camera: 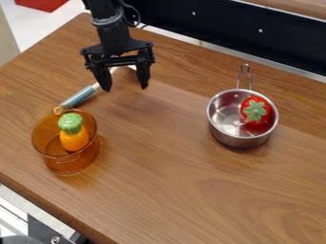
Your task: Take the orange object out of the brown basket and move it in the lower center of the table
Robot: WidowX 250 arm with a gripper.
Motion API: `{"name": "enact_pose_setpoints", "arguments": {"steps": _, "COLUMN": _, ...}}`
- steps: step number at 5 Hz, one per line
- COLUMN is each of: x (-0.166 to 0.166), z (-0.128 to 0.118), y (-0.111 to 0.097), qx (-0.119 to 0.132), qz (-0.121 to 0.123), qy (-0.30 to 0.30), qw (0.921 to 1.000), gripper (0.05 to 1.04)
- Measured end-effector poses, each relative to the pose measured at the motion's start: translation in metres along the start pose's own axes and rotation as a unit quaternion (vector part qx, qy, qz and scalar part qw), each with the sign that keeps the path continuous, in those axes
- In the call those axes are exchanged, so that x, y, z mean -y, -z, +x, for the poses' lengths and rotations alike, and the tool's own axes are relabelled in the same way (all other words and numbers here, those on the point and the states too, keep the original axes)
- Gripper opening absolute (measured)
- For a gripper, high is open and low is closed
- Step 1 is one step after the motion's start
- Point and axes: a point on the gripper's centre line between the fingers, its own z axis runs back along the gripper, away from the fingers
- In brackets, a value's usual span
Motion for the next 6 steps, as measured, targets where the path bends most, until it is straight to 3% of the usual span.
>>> {"name": "enact_pose_setpoints", "arguments": {"steps": 2, "x": -0.009, "z": -0.013, "y": 0.017, "qx": -0.023, "qz": -0.003, "qy": -0.006, "qw": 0.9997, "gripper": 0.997}}
{"name": "enact_pose_setpoints", "arguments": {"steps": 3, "x": -0.013, "z": -0.01, "y": -0.009, "qx": 0.009, "qz": -0.019, "qy": -0.02, "qw": 0.9996, "gripper": 0.997}}
{"name": "enact_pose_setpoints", "arguments": {"steps": 4, "x": -0.026, "z": -0.014, "y": -0.03, "qx": 0.013, "qz": -0.033, "qy": -0.022, "qw": 0.9992, "gripper": 0.997}}
{"name": "enact_pose_setpoints", "arguments": {"steps": 5, "x": -0.042, "z": -0.018, "y": -0.041, "qx": 0.011, "qz": -0.011, "qy": 0.019, "qw": 0.9997, "gripper": 0.997}}
{"name": "enact_pose_setpoints", "arguments": {"steps": 6, "x": -0.061, "z": -0.026, "y": -0.044, "qx": -0.016, "qz": 0.037, "qy": 0.146, "qw": 0.9885, "gripper": 0.997}}
